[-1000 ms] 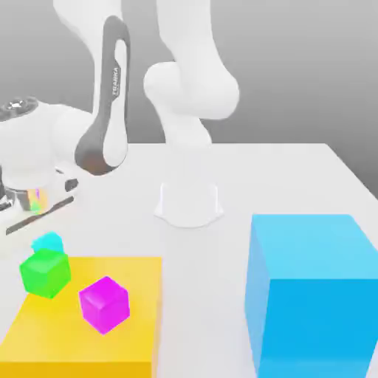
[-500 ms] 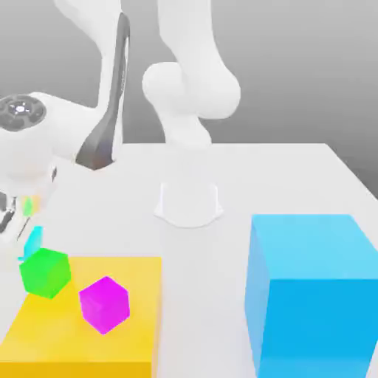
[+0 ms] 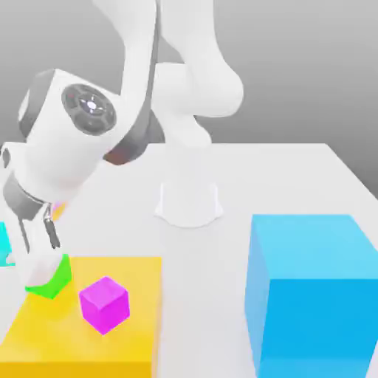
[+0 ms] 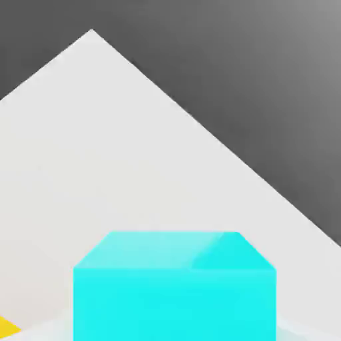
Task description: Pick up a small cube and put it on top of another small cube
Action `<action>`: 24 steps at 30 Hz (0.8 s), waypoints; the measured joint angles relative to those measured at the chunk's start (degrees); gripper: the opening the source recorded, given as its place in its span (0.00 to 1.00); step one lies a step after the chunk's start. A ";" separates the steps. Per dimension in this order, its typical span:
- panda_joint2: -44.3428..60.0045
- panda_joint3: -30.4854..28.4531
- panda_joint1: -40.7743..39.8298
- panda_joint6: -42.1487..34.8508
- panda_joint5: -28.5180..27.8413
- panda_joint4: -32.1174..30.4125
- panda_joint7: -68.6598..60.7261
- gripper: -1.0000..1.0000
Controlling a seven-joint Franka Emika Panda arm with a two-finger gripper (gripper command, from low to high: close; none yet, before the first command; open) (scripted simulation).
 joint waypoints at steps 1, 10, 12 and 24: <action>0.14 0.69 1.35 -0.26 0.64 0.59 0.34 0.00; 1.19 6.87 13.15 -2.26 6.92 5.74 3.71 0.00; 1.36 8.28 15.73 -2.70 8.33 6.88 4.44 0.00; 2.12 16.73 30.80 -5.23 17.16 13.72 8.94 0.00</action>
